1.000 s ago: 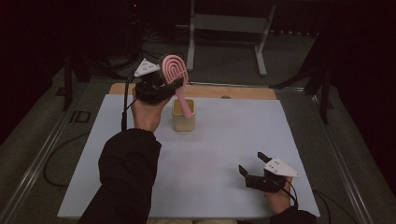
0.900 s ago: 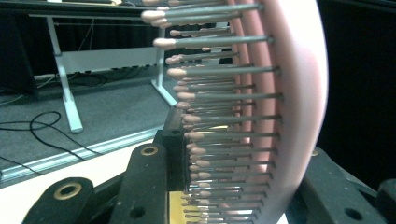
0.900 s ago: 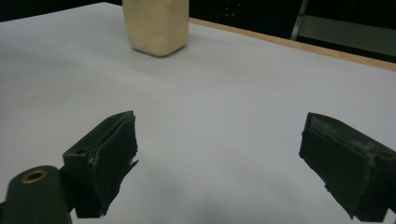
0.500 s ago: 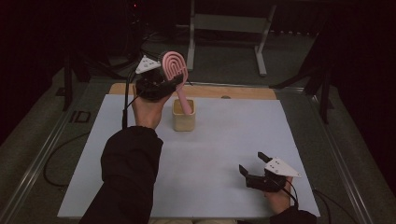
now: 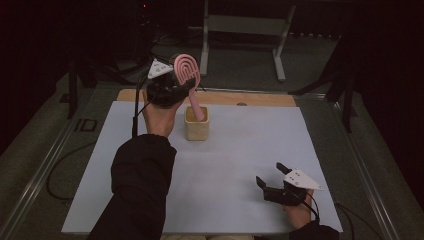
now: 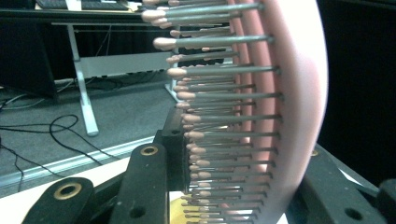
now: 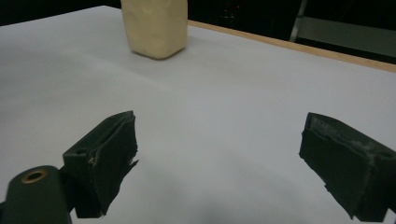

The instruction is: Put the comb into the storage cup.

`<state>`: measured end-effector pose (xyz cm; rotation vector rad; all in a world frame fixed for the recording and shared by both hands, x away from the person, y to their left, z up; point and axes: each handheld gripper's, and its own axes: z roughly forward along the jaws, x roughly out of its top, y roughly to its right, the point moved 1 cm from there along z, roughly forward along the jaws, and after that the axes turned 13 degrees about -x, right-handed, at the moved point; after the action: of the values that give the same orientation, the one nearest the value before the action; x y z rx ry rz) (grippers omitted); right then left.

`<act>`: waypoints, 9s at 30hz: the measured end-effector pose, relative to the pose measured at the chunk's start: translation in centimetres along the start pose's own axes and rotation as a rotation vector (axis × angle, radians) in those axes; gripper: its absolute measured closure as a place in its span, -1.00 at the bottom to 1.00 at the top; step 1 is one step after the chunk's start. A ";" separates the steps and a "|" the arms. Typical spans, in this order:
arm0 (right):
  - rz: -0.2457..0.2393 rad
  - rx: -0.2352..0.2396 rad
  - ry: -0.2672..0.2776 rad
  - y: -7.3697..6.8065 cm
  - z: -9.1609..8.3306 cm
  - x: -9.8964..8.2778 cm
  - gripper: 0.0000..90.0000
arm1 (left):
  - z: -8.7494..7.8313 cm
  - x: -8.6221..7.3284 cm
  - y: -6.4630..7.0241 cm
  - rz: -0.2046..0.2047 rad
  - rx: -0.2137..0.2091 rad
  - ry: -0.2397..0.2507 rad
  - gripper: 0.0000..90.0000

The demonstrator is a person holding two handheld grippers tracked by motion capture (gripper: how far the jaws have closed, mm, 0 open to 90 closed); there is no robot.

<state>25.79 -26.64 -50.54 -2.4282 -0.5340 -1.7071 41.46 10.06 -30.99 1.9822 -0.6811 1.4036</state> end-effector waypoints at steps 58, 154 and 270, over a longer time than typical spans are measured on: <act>0.024 -0.008 0.006 0.5 -0.2 0.0 -0.75 | 3.6 -2.3 -0.4 -0.027 0.110 0.021 0.42; 0.020 -0.009 0.002 0.5 -0.1 -0.1 -0.75 | 5.4 -6.5 -1.4 -0.123 0.137 -0.004 0.42; 0.015 -0.007 0.002 0.4 -0.1 -0.1 -0.75 | 6.5 -10.3 -2.7 -0.155 0.132 -0.146 -0.08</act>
<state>25.82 -27.02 -50.53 -2.4288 -0.5093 -1.7075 44.29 7.82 -42.94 2.2073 -0.4965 1.2495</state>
